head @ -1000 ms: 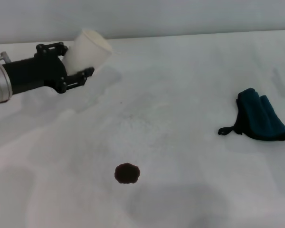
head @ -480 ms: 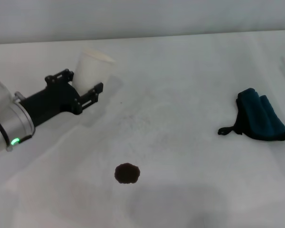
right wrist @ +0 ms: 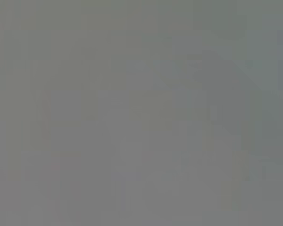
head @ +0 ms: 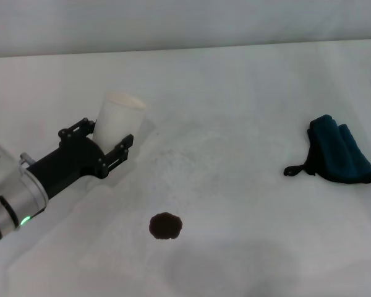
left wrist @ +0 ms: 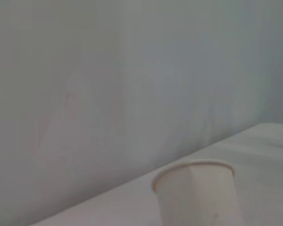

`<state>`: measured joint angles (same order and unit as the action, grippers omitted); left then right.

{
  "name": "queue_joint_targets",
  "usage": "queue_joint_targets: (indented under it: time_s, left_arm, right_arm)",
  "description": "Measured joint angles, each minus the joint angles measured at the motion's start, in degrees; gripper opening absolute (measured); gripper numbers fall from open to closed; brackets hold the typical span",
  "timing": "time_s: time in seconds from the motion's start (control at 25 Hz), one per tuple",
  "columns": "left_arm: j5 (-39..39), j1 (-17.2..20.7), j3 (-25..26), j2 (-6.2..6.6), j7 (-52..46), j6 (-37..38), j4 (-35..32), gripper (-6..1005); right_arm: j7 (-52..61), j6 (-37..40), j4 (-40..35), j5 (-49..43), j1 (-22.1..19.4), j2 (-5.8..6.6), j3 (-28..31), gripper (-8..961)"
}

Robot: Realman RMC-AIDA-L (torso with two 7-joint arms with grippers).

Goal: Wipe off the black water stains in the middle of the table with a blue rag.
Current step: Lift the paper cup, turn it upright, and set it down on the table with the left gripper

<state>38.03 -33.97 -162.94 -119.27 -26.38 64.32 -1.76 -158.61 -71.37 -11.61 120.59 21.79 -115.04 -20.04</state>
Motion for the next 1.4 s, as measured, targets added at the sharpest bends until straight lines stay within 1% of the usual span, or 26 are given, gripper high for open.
queue_joint_targets:
  time_s: [0.36, 0.68, 0.76, 0.84, 0.88, 0.92, 1.08, 1.28, 1.4]
  left_arm:
    - [-0.4, 3.3, 0.0, 0.0, 2.0, -1.9, -0.3, 634]
    - [-2.7, 4.6, 0.1, -0.01, 3.8, -3.5, -1.5, 635]
    - [-3.1, 4.9, 0.1, -0.05, 4.7, -4.1, -2.0, 635]
    - [-3.7, 6.3, 0.1, -0.1, 7.8, -5.3, -3.5, 636]
    - [-3.7, 6.3, 0.1, -0.1, 7.8, -5.3, -3.5, 636]
    - [-3.7, 7.3, 0.1, -0.13, 9.2, -5.3, -4.2, 636]
    - [-3.2, 9.0, 0.1, -0.13, 10.1, -4.7, -4.7, 636]
    - [-2.1, 10.1, 0.5, -0.1, 10.3, -4.1, -4.7, 637]
    - [-2.0, 10.2, 0.6, -0.07, 10.6, -4.0, -4.6, 667]
  right_arm:
    - [0.0, -1.4, -0.4, 0.0, -1.3, 0.03, 0.0, 865]
    - [0.0, -1.7, -0.4, 0.0, -1.5, 0.0, -0.3, 866]
    - [0.0, -1.7, -0.4, 0.0, -1.5, -0.01, -0.7, 866]
    - [0.0, -1.6, -0.4, 0.0, -1.5, -0.01, -0.7, 866]
    - [0.0, -1.5, -0.4, 0.0, -1.5, -0.01, -0.7, 866]
    - [0.0, -1.4, -0.4, 0.0, -1.4, -0.01, -0.8, 865]
    - [0.0, -0.5, -0.4, 0.0, -1.1, -0.01, -0.9, 866]
    - [-0.4, 1.0, -1.0, 0.0, -0.9, -0.01, -2.7, 865]
    - [-0.9, 1.1, -1.1, 0.0, -0.8, -0.01, -3.0, 865]
